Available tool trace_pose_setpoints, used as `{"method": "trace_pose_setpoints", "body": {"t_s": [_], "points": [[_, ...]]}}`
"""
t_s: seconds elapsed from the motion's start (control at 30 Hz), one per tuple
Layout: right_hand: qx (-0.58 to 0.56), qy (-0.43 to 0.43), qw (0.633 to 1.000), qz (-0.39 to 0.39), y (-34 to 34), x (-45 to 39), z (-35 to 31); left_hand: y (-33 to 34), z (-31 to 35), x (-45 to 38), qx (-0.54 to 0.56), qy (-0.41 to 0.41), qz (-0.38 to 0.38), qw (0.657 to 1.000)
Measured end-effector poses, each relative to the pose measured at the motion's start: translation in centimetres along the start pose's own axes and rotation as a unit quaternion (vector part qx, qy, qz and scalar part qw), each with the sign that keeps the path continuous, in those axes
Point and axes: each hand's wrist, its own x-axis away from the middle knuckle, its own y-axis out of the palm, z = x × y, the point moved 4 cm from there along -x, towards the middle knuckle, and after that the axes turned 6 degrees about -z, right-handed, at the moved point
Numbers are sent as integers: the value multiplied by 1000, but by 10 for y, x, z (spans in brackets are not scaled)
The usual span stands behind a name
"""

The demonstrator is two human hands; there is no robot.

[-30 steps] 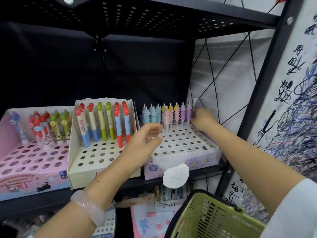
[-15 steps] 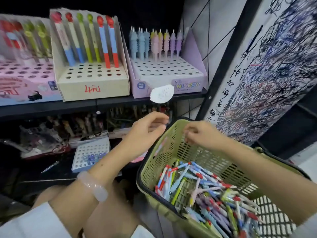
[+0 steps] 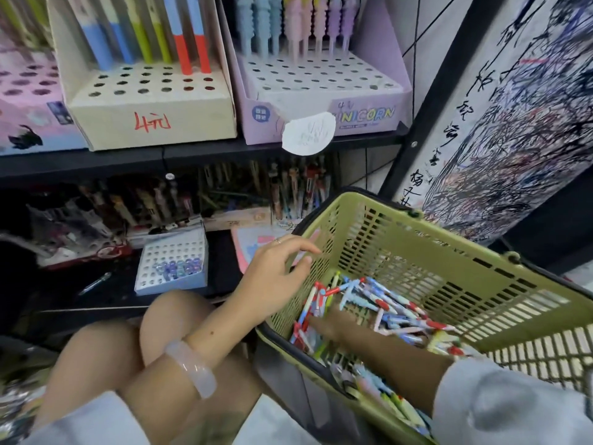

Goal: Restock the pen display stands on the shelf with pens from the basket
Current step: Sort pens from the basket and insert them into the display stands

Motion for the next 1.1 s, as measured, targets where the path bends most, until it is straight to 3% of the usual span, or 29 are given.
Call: {"method": "trace_pose_setpoints", "body": {"t_s": [0.13,0.27,0.43,0.53,0.7,0.83,1.1], "points": [[-72,78,993,48,13,-1,-2,-1,2,0,23,-2,14,1000],[-9,92,988,122,11,-2,-1,-1,0,3,43,-7,3,999],[-27,73,986,148,14,-6,3,-1,1,4,59,-7,12,998],[-113,28,980,159,15,-8,1,-1,1,4,62,-10,14,998],[-249,-11,966,75,11,-10,-9,-1,1,3,74,-19,22,997],[-408,-14,911,53,2,-11,-12,-1,3,3,74,-20,20,997],[-395,16,918,32,-2,-14,-16,-2,4,3,74,-26,20,997]]}}
